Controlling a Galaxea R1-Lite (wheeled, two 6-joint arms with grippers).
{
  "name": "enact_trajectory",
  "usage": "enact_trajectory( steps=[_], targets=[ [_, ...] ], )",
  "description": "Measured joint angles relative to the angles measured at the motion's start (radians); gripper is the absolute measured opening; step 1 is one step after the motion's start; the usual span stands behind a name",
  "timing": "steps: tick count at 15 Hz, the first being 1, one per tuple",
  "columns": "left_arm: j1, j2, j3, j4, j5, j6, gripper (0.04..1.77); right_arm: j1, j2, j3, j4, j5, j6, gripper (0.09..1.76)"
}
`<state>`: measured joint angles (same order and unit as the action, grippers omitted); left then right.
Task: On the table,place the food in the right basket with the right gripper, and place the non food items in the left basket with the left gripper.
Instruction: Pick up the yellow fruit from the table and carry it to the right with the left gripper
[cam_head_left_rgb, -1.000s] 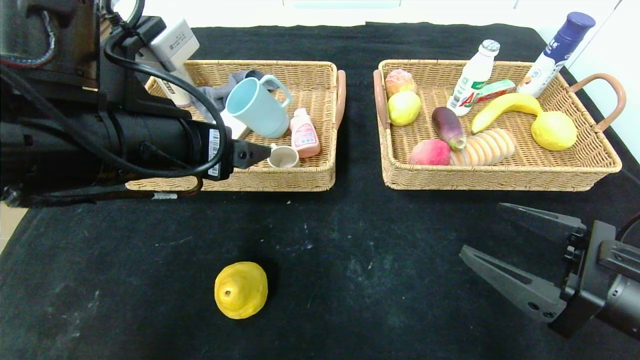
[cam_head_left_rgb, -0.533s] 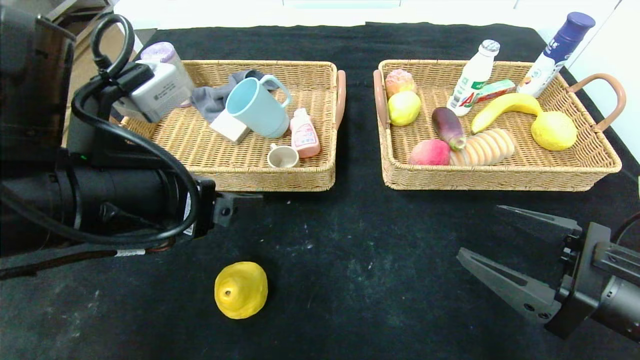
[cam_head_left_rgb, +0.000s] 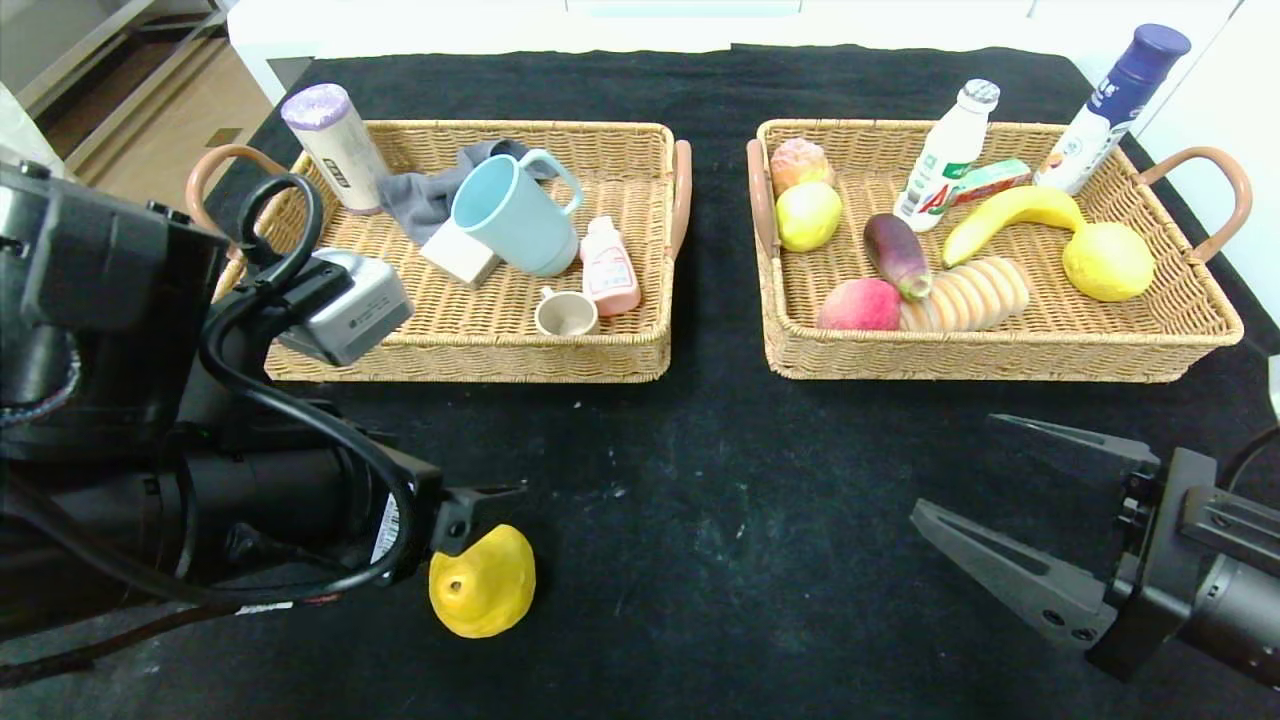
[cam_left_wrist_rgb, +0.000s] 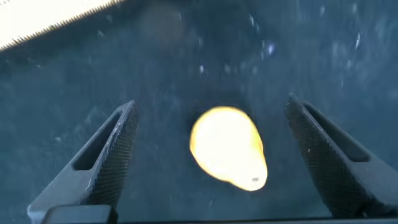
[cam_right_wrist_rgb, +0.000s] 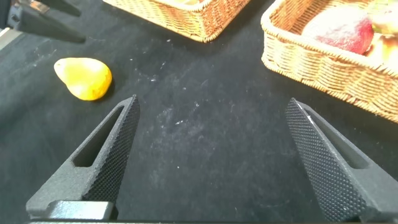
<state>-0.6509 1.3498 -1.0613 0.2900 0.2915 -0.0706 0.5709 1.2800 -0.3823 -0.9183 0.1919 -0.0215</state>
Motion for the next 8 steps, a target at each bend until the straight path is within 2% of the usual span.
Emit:
enact_trajectory(
  steps=[8],
  targets=[
    [-0.026, 0.023, 0.081, -0.003, -0.007, -0.008, 1.71, 0.000, -0.001, -0.001, -0.001, 0.000, 0.000, 1.71]
  ],
)
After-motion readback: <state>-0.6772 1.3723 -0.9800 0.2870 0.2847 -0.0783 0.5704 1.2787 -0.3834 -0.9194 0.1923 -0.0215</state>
